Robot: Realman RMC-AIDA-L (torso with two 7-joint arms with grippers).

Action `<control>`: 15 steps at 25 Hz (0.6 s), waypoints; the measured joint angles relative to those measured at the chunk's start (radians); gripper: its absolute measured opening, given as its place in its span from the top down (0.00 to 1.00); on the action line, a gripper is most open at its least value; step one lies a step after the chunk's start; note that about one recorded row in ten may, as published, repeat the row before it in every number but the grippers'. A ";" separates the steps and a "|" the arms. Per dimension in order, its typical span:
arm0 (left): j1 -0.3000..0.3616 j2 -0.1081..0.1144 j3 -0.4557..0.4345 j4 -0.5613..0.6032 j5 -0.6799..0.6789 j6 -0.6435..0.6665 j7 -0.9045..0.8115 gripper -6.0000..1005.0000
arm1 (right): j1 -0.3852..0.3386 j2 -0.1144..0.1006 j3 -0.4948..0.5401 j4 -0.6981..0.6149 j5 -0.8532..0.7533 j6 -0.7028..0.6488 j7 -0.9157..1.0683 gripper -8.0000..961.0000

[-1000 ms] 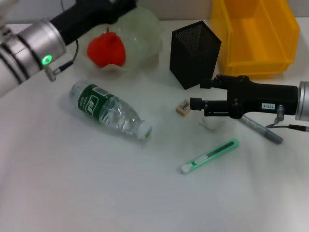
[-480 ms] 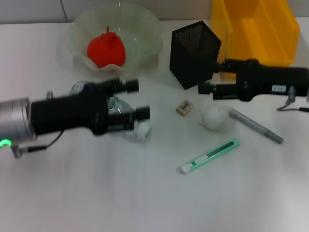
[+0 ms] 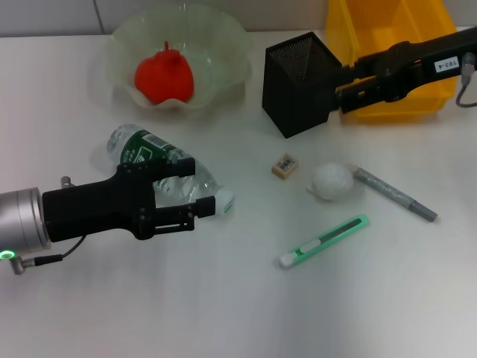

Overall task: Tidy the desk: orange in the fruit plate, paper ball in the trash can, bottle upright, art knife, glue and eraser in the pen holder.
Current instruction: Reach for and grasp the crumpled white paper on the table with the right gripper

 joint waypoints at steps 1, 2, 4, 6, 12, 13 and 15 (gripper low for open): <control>0.000 0.000 0.000 0.000 0.000 0.000 0.000 0.18 | 0.050 -0.001 -0.001 -0.013 -0.098 -0.023 0.035 0.13; 0.001 0.000 0.005 0.000 0.000 -0.004 0.000 0.18 | 0.050 -0.001 -0.001 -0.013 -0.098 -0.023 0.035 0.13; 0.002 0.004 0.009 0.000 0.001 -0.002 0.000 0.18 | 0.088 0.004 -0.004 -0.015 -0.186 -0.031 0.044 0.13; 0.003 0.007 0.013 0.000 0.001 0.002 0.000 0.18 | 0.121 0.019 -0.060 -0.015 -0.284 -0.016 0.043 0.13; 0.009 0.020 0.034 0.000 0.002 0.016 0.010 0.19 | 0.128 0.045 -0.209 -0.018 -0.369 0.040 0.048 0.13; 0.014 0.020 0.038 0.000 0.003 0.018 0.016 0.19 | 0.129 0.052 -0.221 -0.018 -0.390 0.052 0.048 0.13; 0.016 0.021 0.039 0.000 0.003 0.015 0.017 0.19 | 0.131 0.069 -0.235 -0.018 -0.433 0.078 0.048 0.13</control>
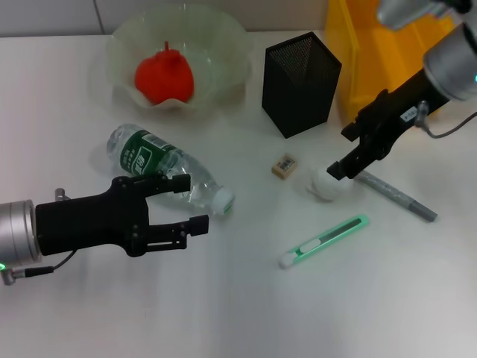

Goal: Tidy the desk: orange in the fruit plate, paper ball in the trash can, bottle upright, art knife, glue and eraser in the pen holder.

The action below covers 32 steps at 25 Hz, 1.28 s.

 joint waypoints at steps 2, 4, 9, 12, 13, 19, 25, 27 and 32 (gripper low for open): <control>0.001 -0.001 -0.001 0.000 0.000 -0.003 0.000 0.19 | -0.002 0.021 -0.021 0.004 -0.041 0.037 -0.011 0.13; 0.001 -0.001 -0.002 0.000 0.000 -0.003 0.000 0.19 | -0.008 0.029 -0.052 0.010 -0.046 0.065 -0.017 0.13; 0.001 -0.003 -0.003 0.000 0.000 -0.012 0.001 0.19 | -0.015 0.032 -0.107 0.061 -0.041 0.132 -0.030 0.13; 0.001 -0.004 -0.002 0.000 0.000 -0.016 0.001 0.19 | -0.015 0.035 -0.132 0.087 -0.038 0.164 -0.036 0.14; 0.001 -0.004 -0.002 0.000 0.000 -0.016 0.001 0.19 | -0.015 0.035 -0.132 0.087 -0.038 0.164 -0.036 0.14; 0.003 -0.005 -0.003 0.000 0.000 -0.024 0.004 0.19 | -0.020 0.039 -0.164 0.109 -0.026 0.206 -0.046 0.18; 0.003 -0.007 -0.003 0.000 0.000 -0.028 0.008 0.19 | -0.020 0.040 -0.165 0.119 -0.023 0.216 -0.048 0.31; 0.003 -0.007 -0.004 0.000 0.000 -0.028 0.009 0.19 | -0.021 0.038 -0.161 0.106 -0.012 0.200 -0.048 0.37; 0.003 -0.006 -0.004 0.000 0.000 -0.029 0.009 0.19 | -0.020 0.033 -0.098 -0.015 -0.001 0.073 0.001 0.44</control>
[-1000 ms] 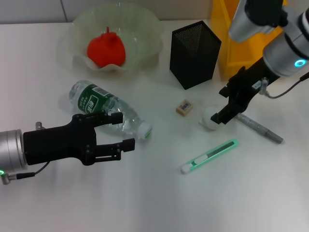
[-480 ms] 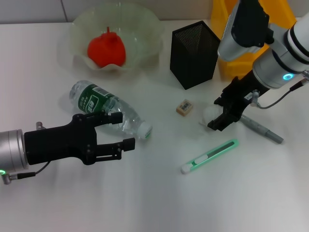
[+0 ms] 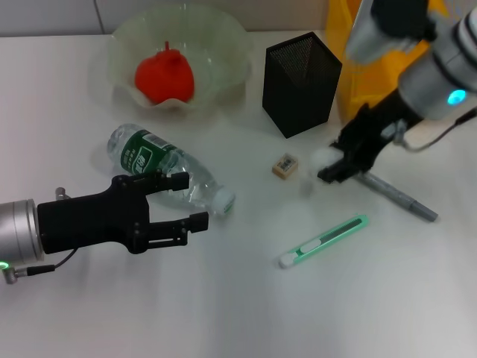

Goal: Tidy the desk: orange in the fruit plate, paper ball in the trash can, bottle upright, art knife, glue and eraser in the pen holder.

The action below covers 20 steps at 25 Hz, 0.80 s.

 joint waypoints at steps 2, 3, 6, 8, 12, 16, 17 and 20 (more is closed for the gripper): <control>0.000 0.000 0.000 0.000 0.000 0.000 0.000 0.19 | 0.006 -0.005 0.094 -0.121 0.000 -0.117 0.040 0.46; 0.000 0.000 0.000 0.000 0.000 0.000 0.000 0.19 | 0.006 -0.005 0.094 -0.121 0.000 -0.117 0.040 0.47; 0.000 0.001 0.001 0.000 0.000 0.000 0.000 0.19 | 0.015 -0.018 0.198 -0.244 0.001 -0.208 0.085 0.49; 0.000 0.002 0.001 0.000 0.000 -0.001 0.000 0.19 | 0.017 -0.029 0.246 -0.301 0.000 -0.225 0.117 0.49; 0.000 0.002 0.002 0.000 0.000 -0.001 0.000 0.19 | 0.013 -0.065 0.316 -0.343 -0.009 -0.160 0.207 0.49; 0.000 0.002 0.002 0.000 0.000 -0.001 0.000 0.19 | -0.011 -0.099 0.397 -0.277 -0.017 0.028 0.282 0.49; 0.000 0.002 0.002 0.000 0.000 -0.001 0.000 0.19 | -0.011 -0.099 0.397 -0.277 -0.017 0.028 0.282 0.49; 0.000 0.002 0.002 0.000 0.000 -0.001 0.000 0.19 | -0.025 -0.101 0.398 -0.186 -0.016 0.159 0.282 0.47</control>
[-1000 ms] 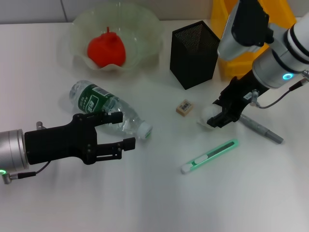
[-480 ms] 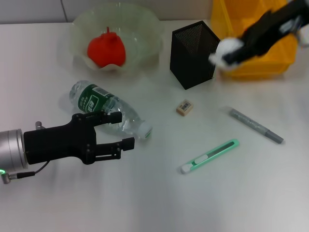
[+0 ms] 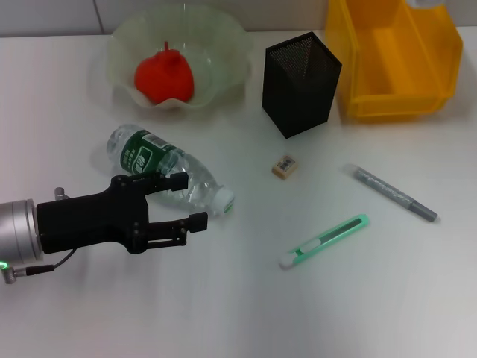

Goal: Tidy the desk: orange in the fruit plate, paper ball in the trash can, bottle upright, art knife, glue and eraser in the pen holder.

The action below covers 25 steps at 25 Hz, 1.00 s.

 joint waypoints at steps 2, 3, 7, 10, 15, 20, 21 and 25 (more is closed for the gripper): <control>0.000 -0.001 0.000 0.000 0.000 0.000 0.000 0.19 | -0.009 0.009 -0.013 0.048 0.006 0.081 -0.005 0.45; 0.000 -0.001 0.000 0.000 0.000 0.000 0.000 0.19 | -0.013 0.014 -0.022 0.064 0.007 0.116 -0.006 0.43; 0.000 -0.003 0.002 0.000 0.000 0.000 0.000 0.19 | -0.022 0.031 -0.072 0.112 0.005 0.223 -0.007 0.37; 0.000 -0.003 0.003 0.000 0.000 0.000 0.000 0.19 | -0.028 0.039 -0.079 0.126 0.012 0.267 -0.016 0.33; 0.001 -0.003 -0.004 0.000 -0.001 0.009 0.000 0.19 | -0.085 0.064 -0.067 0.117 0.213 0.366 -0.114 0.23; 0.000 -0.002 -0.006 0.000 -0.003 0.014 0.000 0.19 | -0.184 0.051 -0.067 0.194 0.741 0.276 -0.459 0.14; -0.002 -0.002 -0.006 0.000 -0.001 0.014 0.000 0.19 | -0.200 0.045 -0.067 0.224 0.836 0.223 -0.530 0.14; -0.007 -0.003 -0.006 0.002 0.000 0.016 0.000 0.19 | -0.259 0.019 -0.067 0.364 1.043 -0.010 -0.746 0.14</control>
